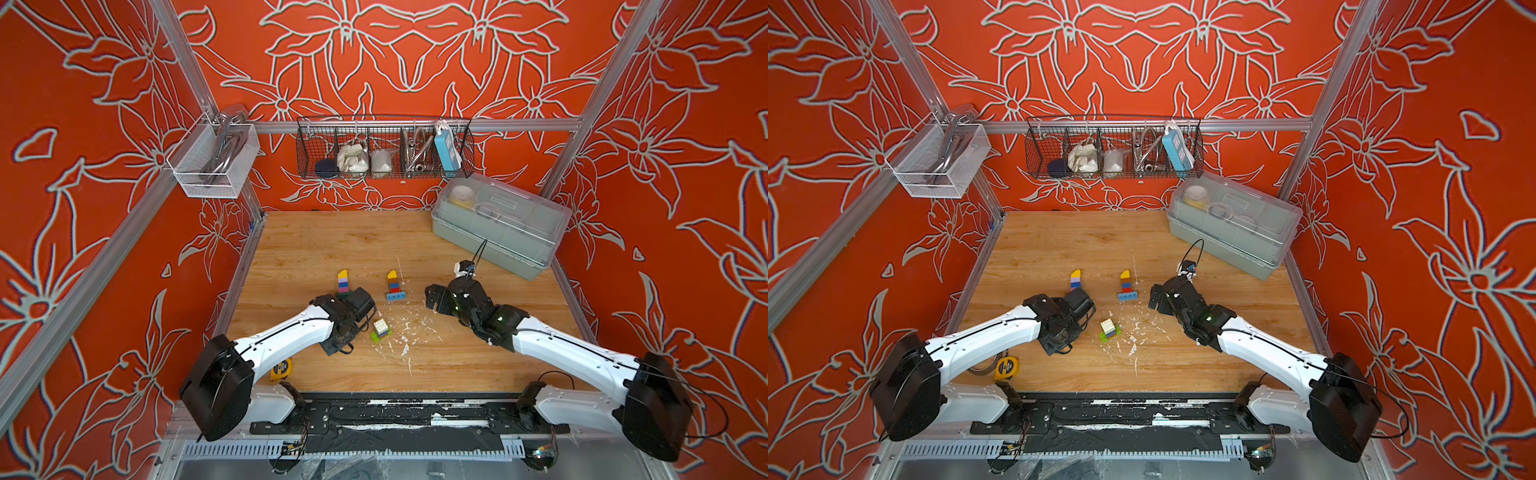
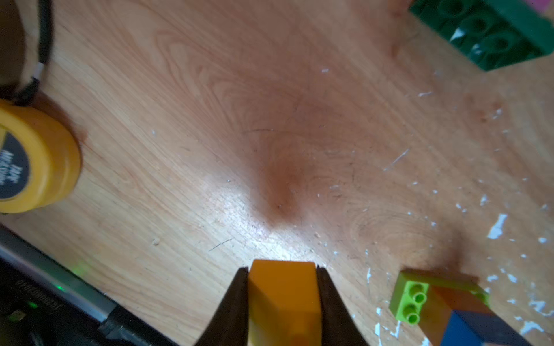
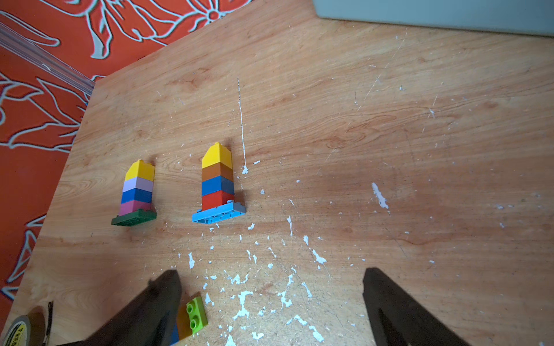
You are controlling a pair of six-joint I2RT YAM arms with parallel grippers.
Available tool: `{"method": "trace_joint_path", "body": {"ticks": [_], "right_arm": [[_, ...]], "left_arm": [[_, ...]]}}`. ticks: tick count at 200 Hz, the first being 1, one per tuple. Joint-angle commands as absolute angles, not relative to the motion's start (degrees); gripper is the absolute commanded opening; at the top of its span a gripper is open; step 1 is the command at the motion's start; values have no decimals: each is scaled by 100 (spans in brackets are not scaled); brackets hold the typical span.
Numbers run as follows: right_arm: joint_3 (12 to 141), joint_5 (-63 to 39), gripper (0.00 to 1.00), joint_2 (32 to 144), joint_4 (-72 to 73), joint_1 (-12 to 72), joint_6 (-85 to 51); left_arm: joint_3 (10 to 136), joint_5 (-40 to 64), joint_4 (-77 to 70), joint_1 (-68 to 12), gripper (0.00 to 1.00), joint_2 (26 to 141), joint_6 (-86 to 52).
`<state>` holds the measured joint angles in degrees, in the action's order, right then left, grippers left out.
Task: Assemble the number 1 with lego
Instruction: Place the lego brick at the center of the board, then pick up the lego brick from the center of the board.
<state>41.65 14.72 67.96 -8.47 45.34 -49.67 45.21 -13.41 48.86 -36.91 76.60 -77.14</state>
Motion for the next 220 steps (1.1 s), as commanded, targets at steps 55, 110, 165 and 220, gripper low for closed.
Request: {"method": "trace_joint_path", "body": {"ticks": [55,110,165,220], "right_arm": [[4447,1329,100,7020,-835,4516,-4860],[4465,1296,100,7031,-834,4509,-4849],[4448,1292,100,6962,-850,4516,-4868],[4441,1291,100,6928,-870,4513,-4871]], "left_arm": [[4102,-823,3986,-3454,6,8307,-7612],[4260,-724,4420,-3445,36,8241,-7755],[4349,-548,4643,-3445,54,7773,-7821],[4368,-227,4597,-3391,54,7712,-7633]]}}
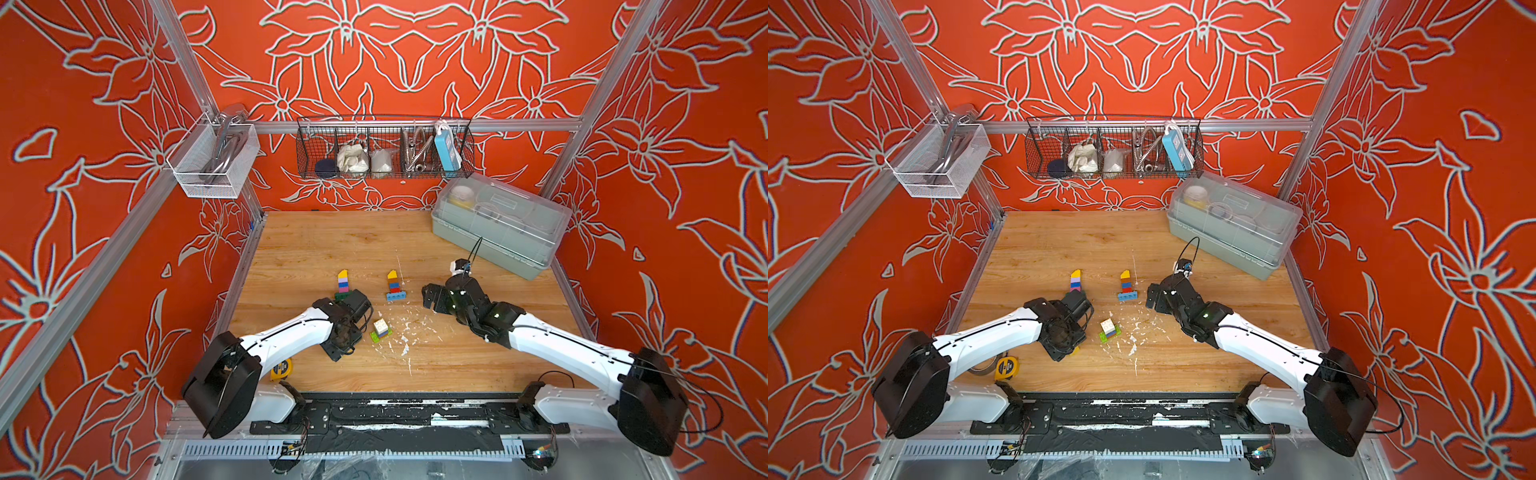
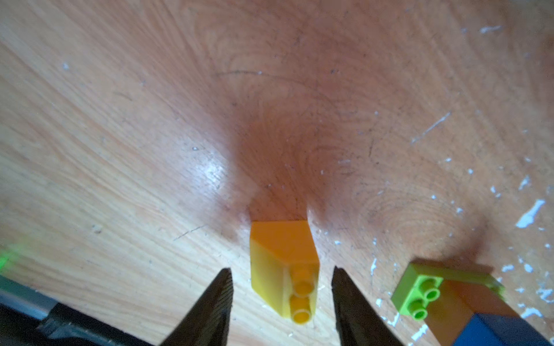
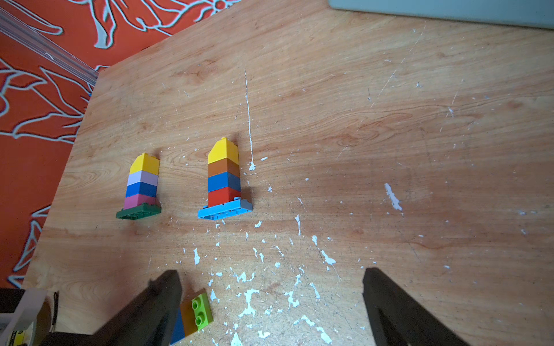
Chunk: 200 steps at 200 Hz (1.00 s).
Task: Assemble the number 1 with lego
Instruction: Pick up the lego brick from the center of the board.
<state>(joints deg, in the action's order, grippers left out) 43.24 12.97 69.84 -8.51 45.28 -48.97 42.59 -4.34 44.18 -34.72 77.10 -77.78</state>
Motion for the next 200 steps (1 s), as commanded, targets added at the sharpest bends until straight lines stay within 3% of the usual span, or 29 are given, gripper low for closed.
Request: {"method": "trace_joint_path", "body": {"ticks": [1,88,200], "right_arm": [[4440,1296,100,6927,-870,4511,-4870],[4430,1279,99,6934,-852,4515,-4862],[4464,1230,100,7014,-839,4513,-4874]], "left_arm": [[4364,-210,4597,-3388,54,7719,-7626],[4058,566,4080,-2827,51,7776,-7176],[4263,343,4630,-2679,46,7978,-6534]]}}
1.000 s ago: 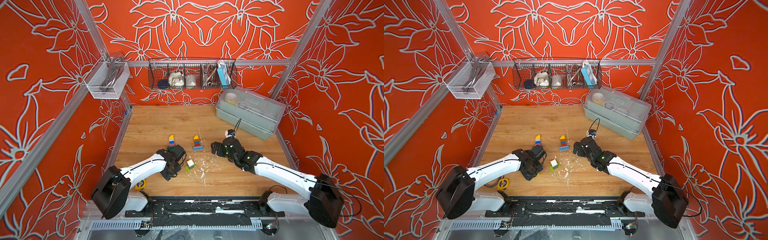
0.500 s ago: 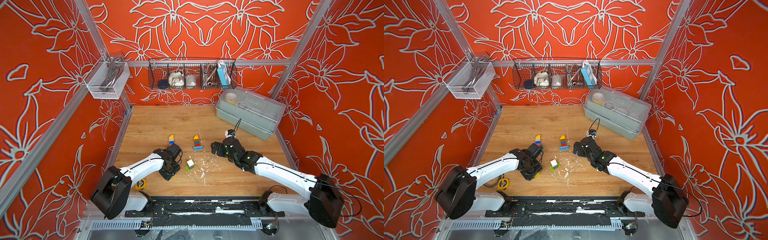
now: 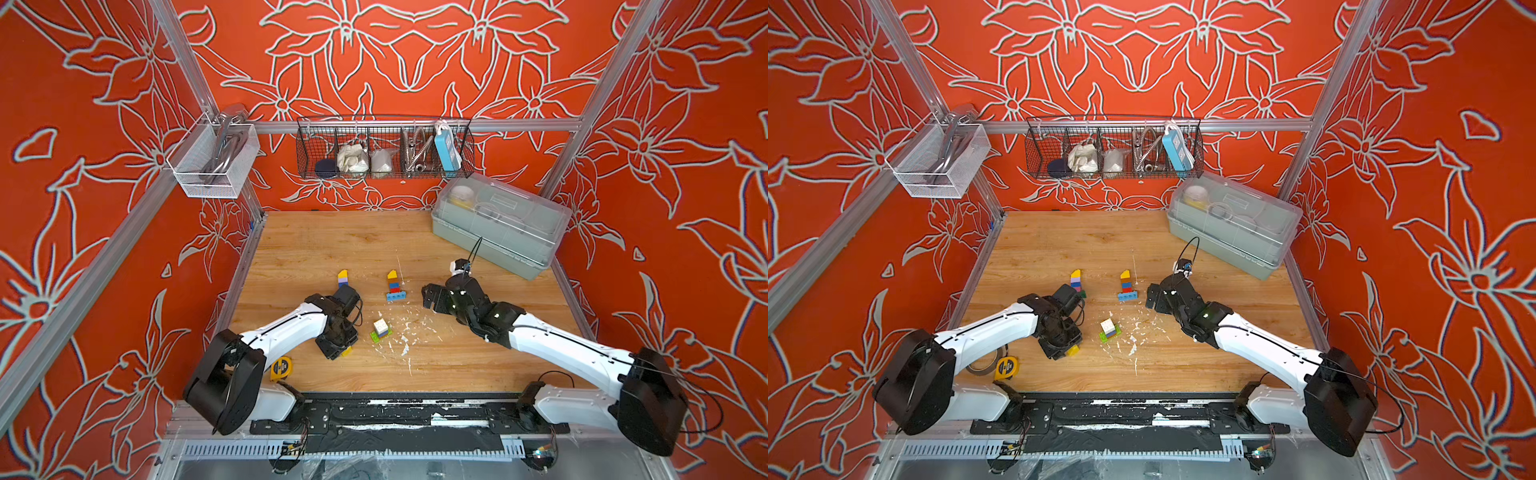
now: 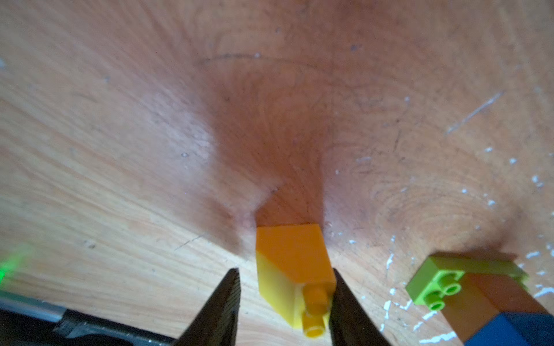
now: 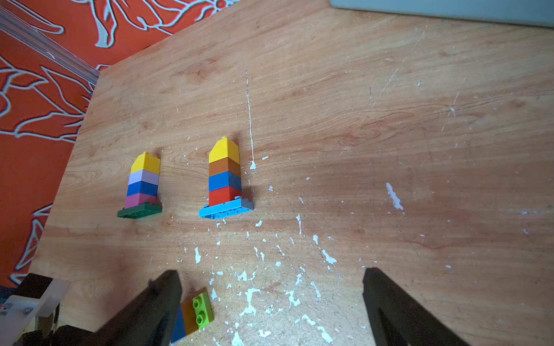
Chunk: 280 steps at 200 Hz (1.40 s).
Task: Assemble the number 1 with lego
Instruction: Pick up the lego brick from the center of the board.
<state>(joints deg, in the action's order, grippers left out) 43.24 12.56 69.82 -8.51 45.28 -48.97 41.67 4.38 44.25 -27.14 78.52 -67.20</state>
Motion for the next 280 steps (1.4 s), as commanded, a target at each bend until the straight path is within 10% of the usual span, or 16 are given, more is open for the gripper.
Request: {"method": "trace_joint_path", "body": {"ticks": [1,138,211,280], "right_arm": [[4460,1230,100,7018,-842,4513,-4872],[4466,1237,99,7005,-860,4518,-4866],[4467,1214,100,7014,-843,4516,-4872],[4470,1291,99,6949,-869,4513,-4851]], "left_arm": [[4263,343,4631,-2675,46,7984,-6528],[4350,90,4465,-2663,40,8368,-6170],[4745,-59,5016,-2663,16,8302,-5984],[5784,-202,6086,-3036,13,7866,-6163]]}}
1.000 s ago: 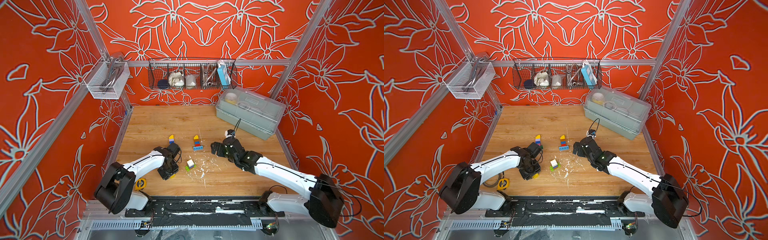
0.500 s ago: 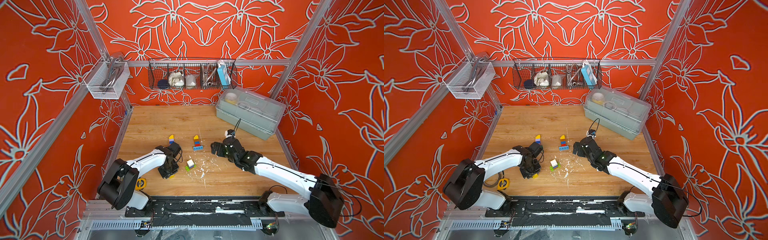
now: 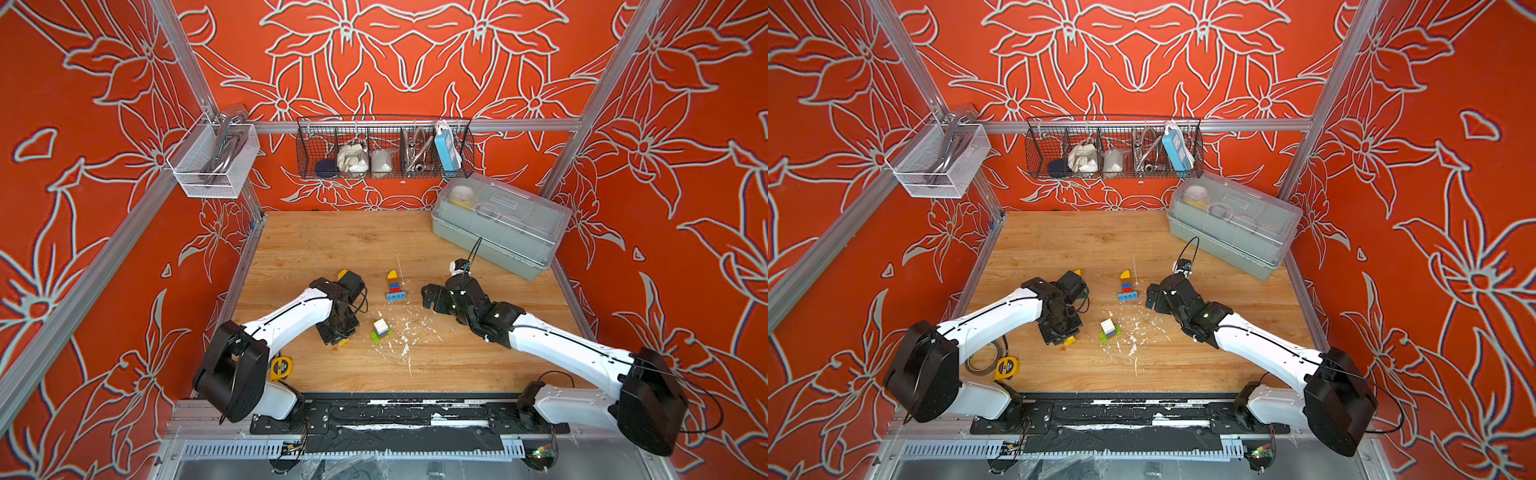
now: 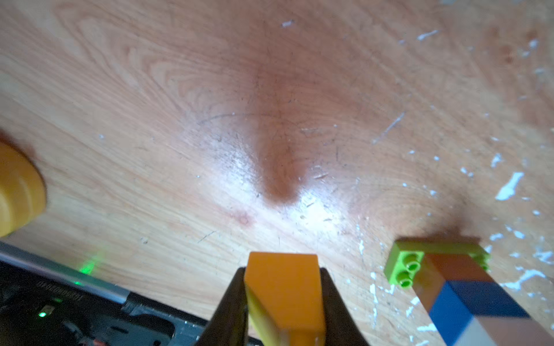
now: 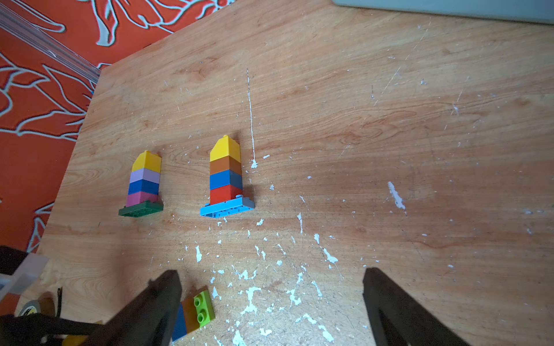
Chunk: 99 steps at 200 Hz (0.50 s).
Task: Assemble the number 1 with lego
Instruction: Pick up the lego brick from the center of the board, then assemble the lego brick with the lego brick.
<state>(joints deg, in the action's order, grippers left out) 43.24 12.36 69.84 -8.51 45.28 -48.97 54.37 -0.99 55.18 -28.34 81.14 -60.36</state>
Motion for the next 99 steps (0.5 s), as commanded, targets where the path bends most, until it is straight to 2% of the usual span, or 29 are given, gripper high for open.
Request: {"method": "trace_joint_path", "body": {"ticks": [1,99], "right_arm": [[4467,1292,100,6942,-870,4515,-4847],[4439,1347,100,6786,-905,4512,-4811]], "left_arm": [[5801,-202,6089,-3043,13,7862,-6175],[7435,-298,6297,-3924,13,9075,-6621]]}}
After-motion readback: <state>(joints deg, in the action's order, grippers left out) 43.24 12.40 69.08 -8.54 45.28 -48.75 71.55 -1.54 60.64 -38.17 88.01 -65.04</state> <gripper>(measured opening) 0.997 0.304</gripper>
